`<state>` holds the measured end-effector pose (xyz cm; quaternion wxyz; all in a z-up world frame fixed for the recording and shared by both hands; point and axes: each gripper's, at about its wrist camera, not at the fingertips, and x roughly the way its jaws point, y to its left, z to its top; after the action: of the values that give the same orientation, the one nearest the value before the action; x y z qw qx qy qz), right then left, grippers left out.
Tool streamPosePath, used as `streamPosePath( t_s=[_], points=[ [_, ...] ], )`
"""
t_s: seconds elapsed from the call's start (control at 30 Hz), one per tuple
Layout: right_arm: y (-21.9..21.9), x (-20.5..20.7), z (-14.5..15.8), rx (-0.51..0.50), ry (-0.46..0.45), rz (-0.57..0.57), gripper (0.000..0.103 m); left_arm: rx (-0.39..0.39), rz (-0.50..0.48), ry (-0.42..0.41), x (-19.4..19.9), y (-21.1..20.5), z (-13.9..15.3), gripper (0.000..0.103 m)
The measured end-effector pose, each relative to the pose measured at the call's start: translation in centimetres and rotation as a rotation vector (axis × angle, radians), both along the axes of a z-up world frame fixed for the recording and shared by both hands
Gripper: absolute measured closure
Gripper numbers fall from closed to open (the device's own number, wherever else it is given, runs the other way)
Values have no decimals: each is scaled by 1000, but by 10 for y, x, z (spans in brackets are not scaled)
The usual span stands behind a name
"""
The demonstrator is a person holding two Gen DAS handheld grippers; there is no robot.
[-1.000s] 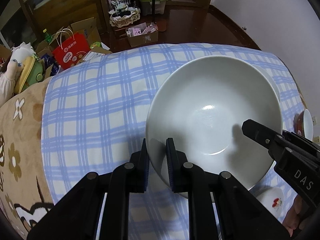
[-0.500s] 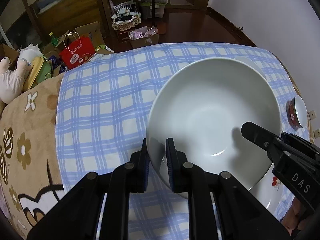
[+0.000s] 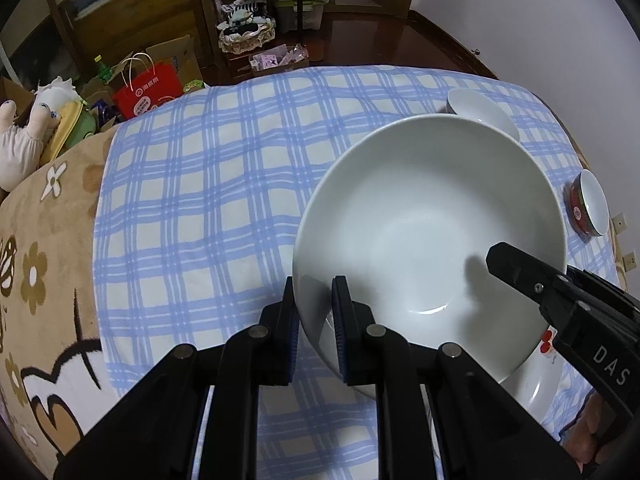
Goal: Organize plates and bowls
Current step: 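Grip the large white bowl rim with the left tool while the right tool grips the plain white bowl, then carry the gripped bowls across the cloth with both tools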
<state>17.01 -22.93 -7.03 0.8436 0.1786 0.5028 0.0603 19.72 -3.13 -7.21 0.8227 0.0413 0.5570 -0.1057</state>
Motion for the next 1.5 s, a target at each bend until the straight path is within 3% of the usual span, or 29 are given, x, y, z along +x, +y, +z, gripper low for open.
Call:
streamPosePath(
  t_s=[0.73,1.5],
  points=[
    [-5,5,-39,0,29,0,82,-10,-1,32,7,-2,-35,88],
    [-4,12,-52,22,22,-2,82,-33,5,18,14,1,-44,88]
  ],
)
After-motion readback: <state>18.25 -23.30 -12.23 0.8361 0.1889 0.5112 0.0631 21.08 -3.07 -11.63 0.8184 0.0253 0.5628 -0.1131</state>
